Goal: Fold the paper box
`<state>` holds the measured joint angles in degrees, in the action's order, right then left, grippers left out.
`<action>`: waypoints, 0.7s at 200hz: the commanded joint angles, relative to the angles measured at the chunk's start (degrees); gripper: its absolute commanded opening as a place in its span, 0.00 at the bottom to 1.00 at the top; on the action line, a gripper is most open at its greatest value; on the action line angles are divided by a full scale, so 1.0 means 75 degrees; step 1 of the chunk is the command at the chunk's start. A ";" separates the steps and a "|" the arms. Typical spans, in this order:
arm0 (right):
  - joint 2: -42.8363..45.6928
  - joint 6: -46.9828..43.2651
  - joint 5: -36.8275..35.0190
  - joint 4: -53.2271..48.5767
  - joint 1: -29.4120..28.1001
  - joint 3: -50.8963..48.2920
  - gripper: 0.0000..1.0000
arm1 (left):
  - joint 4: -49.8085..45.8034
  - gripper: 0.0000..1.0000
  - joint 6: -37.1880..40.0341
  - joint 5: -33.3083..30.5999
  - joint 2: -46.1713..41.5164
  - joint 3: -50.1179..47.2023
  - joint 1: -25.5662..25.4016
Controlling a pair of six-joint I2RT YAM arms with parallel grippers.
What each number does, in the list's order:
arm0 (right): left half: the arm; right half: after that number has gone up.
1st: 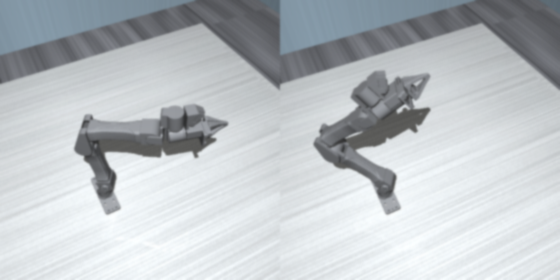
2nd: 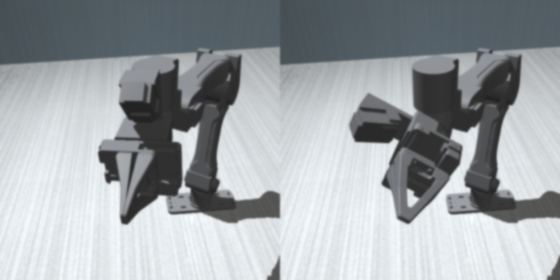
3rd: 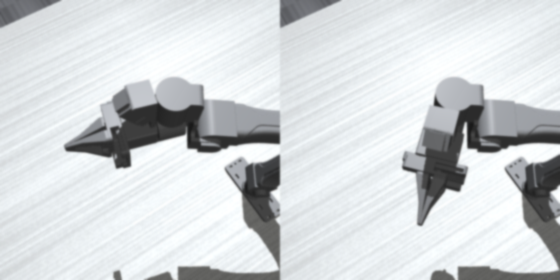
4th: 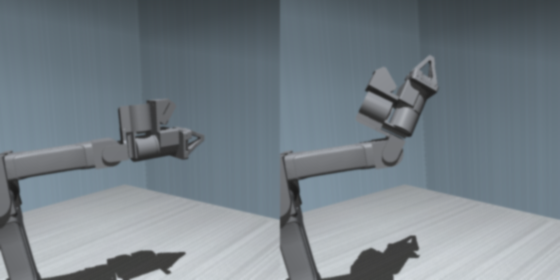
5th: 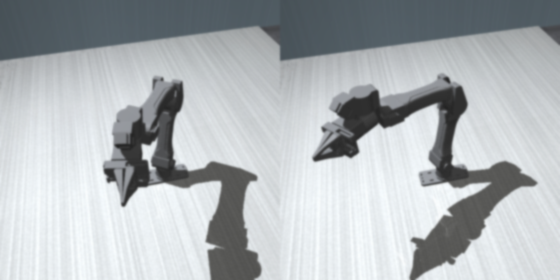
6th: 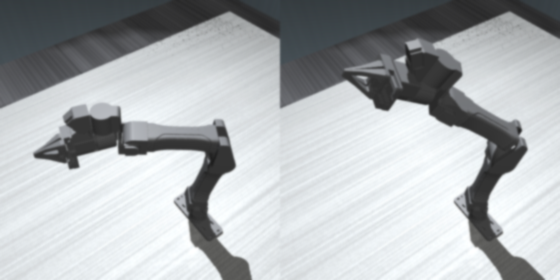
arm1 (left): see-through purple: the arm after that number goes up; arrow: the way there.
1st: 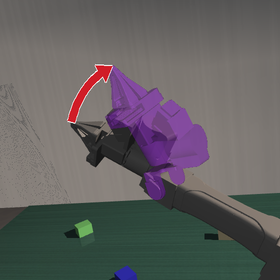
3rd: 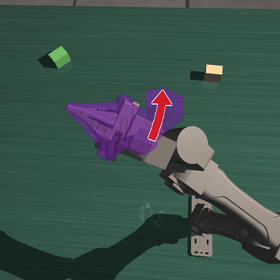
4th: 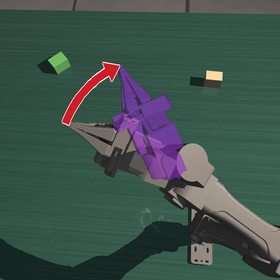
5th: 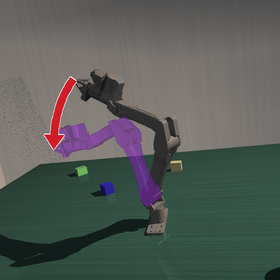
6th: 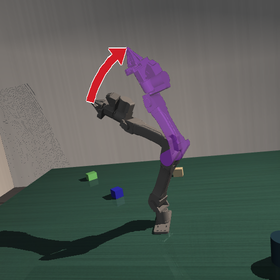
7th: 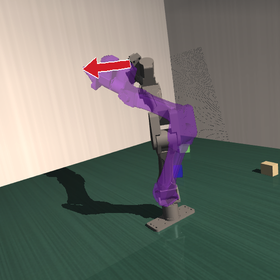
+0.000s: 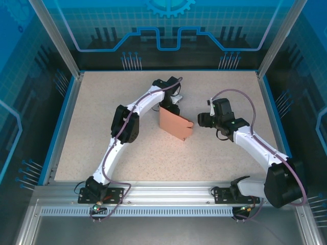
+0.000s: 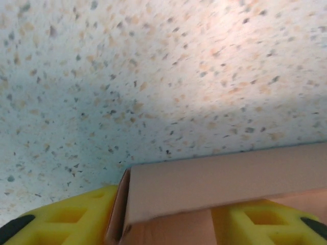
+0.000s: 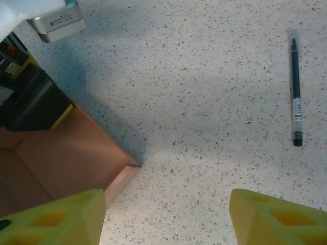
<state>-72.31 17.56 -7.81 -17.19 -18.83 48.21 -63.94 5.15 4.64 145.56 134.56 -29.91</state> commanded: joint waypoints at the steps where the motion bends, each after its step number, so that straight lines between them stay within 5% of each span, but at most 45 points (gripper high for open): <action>1: -0.0299 -0.0126 0.0654 -0.0165 0.0198 0.0103 0.67 | -0.0111 0.56 0.0165 0.0330 -0.0259 0.0242 0.0031; 88: -0.3256 -0.0104 0.3301 0.0364 0.0335 0.1571 0.64 | 0.0495 0.73 0.0120 0.0682 -0.1292 0.0166 0.0350; 140: -0.3977 -0.0060 0.3908 0.0278 0.0135 0.1897 0.62 | 0.0816 0.76 -0.0120 0.0791 -0.1786 0.0035 0.0651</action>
<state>-101.60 17.32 16.60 -14.94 -16.78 61.21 -59.27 5.91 8.93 135.94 134.87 -26.17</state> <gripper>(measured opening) 0.621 0.760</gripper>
